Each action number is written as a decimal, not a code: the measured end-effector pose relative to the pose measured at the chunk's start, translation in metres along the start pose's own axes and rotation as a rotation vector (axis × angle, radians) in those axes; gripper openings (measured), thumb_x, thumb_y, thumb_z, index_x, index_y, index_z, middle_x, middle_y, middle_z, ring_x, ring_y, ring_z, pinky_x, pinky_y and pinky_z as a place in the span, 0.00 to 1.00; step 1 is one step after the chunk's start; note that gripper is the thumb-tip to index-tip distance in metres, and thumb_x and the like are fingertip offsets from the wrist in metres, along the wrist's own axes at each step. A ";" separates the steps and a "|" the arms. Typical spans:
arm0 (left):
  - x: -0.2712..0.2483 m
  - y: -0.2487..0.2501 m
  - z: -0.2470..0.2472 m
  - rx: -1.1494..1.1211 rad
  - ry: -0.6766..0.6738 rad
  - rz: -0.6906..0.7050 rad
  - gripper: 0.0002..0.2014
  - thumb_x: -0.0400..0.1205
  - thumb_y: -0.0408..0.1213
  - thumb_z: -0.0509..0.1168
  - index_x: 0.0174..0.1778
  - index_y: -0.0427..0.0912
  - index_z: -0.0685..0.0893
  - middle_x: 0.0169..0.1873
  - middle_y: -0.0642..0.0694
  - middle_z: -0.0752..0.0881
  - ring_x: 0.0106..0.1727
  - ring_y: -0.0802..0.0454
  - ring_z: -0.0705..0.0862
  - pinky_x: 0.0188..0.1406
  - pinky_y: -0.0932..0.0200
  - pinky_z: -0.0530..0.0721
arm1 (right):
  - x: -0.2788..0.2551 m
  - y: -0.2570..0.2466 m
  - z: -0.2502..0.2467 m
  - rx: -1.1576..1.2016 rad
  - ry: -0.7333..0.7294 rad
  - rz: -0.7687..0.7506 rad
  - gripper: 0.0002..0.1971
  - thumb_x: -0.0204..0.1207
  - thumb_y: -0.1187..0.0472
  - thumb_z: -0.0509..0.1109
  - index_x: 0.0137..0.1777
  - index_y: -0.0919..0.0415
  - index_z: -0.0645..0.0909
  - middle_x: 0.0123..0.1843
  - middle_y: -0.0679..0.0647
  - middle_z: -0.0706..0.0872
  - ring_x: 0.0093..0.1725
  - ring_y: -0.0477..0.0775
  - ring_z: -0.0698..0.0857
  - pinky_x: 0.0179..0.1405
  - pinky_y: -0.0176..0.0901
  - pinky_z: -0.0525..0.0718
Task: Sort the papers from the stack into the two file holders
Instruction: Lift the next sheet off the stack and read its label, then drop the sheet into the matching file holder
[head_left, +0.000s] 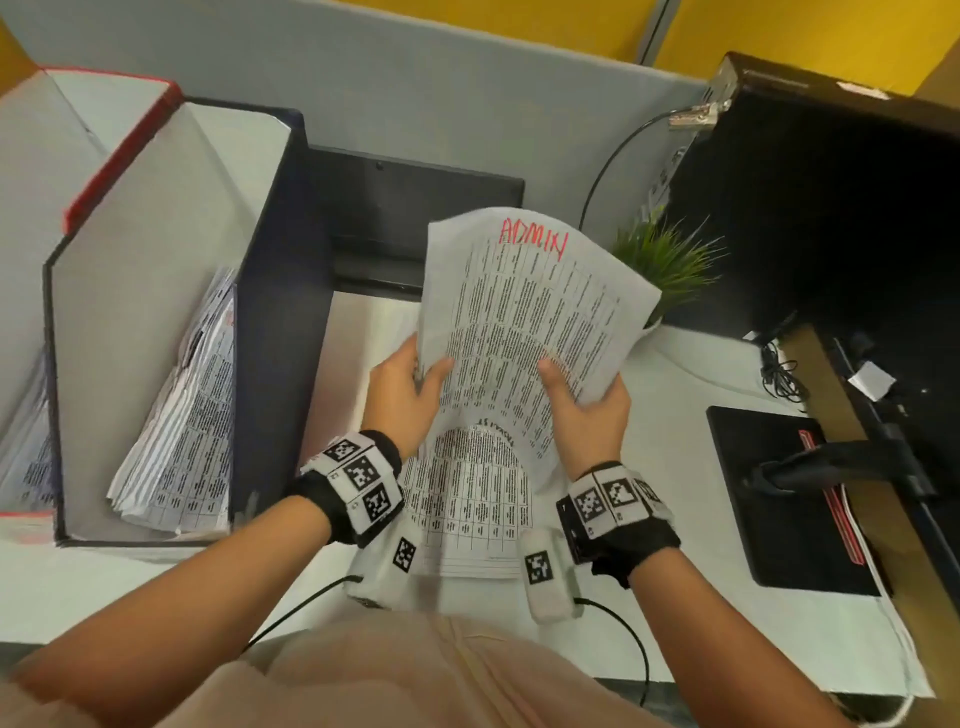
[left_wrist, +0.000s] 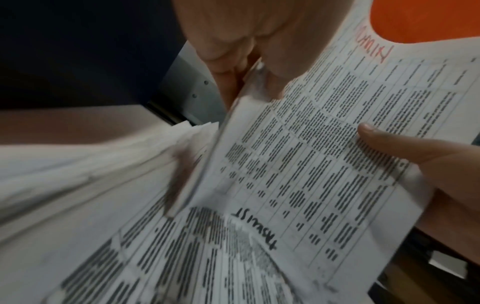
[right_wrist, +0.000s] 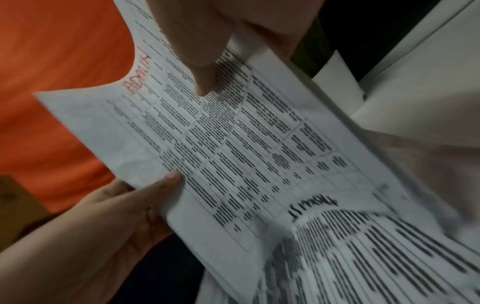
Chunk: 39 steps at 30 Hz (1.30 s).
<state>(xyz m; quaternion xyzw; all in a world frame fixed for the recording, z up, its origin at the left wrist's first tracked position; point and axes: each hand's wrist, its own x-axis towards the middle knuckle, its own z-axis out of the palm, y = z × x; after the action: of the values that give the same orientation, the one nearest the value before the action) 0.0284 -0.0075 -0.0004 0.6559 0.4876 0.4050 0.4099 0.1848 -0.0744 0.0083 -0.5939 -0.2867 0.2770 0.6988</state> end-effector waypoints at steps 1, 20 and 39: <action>0.001 0.000 0.001 0.001 -0.018 -0.058 0.14 0.81 0.39 0.66 0.60 0.38 0.81 0.50 0.51 0.87 0.42 0.71 0.82 0.38 0.80 0.77 | -0.002 0.001 0.002 -0.015 -0.006 0.006 0.15 0.70 0.66 0.76 0.48 0.45 0.82 0.45 0.37 0.88 0.48 0.31 0.87 0.44 0.26 0.84; 0.038 0.090 -0.197 0.138 0.085 -0.262 0.11 0.72 0.51 0.72 0.47 0.52 0.85 0.36 0.61 0.86 0.37 0.68 0.85 0.36 0.69 0.80 | 0.019 -0.013 -0.005 -0.252 -0.329 -0.020 0.13 0.69 0.58 0.76 0.47 0.40 0.80 0.35 0.51 0.84 0.31 0.43 0.84 0.23 0.32 0.81; 0.036 0.001 -0.186 0.807 -0.029 -0.474 0.17 0.75 0.30 0.71 0.58 0.29 0.81 0.52 0.30 0.85 0.54 0.34 0.84 0.52 0.48 0.83 | 0.000 0.082 -0.046 -1.067 -0.255 0.166 0.37 0.61 0.57 0.82 0.70 0.58 0.72 0.61 0.66 0.76 0.63 0.66 0.76 0.66 0.56 0.74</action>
<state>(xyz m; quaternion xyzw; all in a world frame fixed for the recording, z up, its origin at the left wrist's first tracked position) -0.1375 0.0541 0.0680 0.6391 0.7367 0.0689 0.2100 0.2145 -0.0940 -0.0789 -0.8479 -0.4218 0.2173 0.2366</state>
